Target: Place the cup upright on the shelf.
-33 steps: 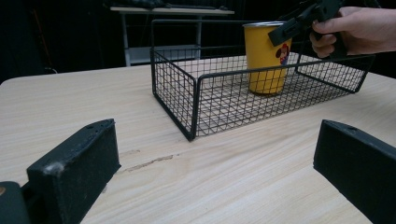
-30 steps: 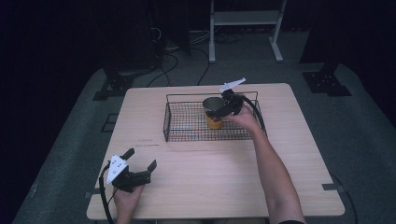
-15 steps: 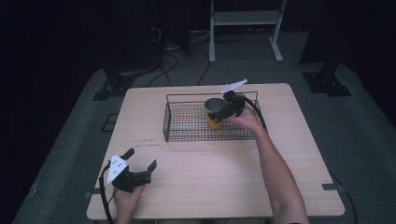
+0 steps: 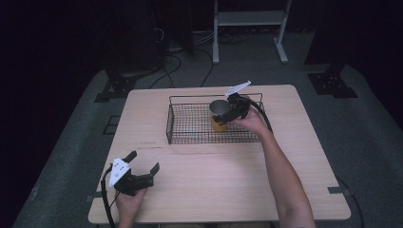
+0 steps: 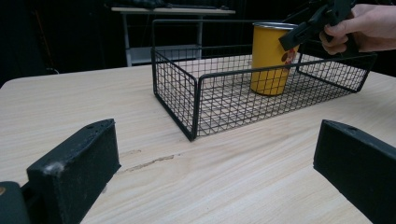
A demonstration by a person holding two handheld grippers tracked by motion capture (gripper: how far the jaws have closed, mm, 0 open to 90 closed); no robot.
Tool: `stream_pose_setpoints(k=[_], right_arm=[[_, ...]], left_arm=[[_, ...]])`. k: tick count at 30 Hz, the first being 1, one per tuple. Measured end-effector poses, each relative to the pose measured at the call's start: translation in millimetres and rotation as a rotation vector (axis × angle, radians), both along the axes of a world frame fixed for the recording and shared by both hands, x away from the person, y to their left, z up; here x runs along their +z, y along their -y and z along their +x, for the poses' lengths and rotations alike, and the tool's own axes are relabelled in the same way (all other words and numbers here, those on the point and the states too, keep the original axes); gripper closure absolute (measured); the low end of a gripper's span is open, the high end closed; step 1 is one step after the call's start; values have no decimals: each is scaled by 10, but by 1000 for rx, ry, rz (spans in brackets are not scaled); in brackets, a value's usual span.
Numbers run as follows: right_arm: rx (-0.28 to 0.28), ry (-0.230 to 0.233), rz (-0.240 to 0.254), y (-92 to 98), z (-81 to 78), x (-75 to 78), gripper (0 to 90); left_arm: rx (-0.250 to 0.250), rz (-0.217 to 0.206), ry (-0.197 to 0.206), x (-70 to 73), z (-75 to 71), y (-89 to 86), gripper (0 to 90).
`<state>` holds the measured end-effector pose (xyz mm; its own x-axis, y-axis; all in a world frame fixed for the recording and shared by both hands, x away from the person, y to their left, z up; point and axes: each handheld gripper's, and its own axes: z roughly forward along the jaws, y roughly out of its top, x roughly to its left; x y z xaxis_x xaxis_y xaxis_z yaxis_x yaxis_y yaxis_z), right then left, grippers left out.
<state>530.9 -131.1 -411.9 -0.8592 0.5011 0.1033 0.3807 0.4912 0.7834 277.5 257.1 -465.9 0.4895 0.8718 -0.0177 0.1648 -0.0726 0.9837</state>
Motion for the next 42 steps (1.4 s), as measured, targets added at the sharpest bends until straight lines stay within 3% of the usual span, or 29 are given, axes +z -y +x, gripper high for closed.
stream_pose_setpoints(k=[19,26,42], right_arm=[[-9,-9,-23,41,-8,-17,79],[-14,-7,-29,24,-10,-28,22],[-11,-18,27,121,-50,73,0]], left_arm=[[1,2,0,1,-2,2,0],[1,2,2,1,-3,1,0],[4,4,2,1,-2,4,0]])
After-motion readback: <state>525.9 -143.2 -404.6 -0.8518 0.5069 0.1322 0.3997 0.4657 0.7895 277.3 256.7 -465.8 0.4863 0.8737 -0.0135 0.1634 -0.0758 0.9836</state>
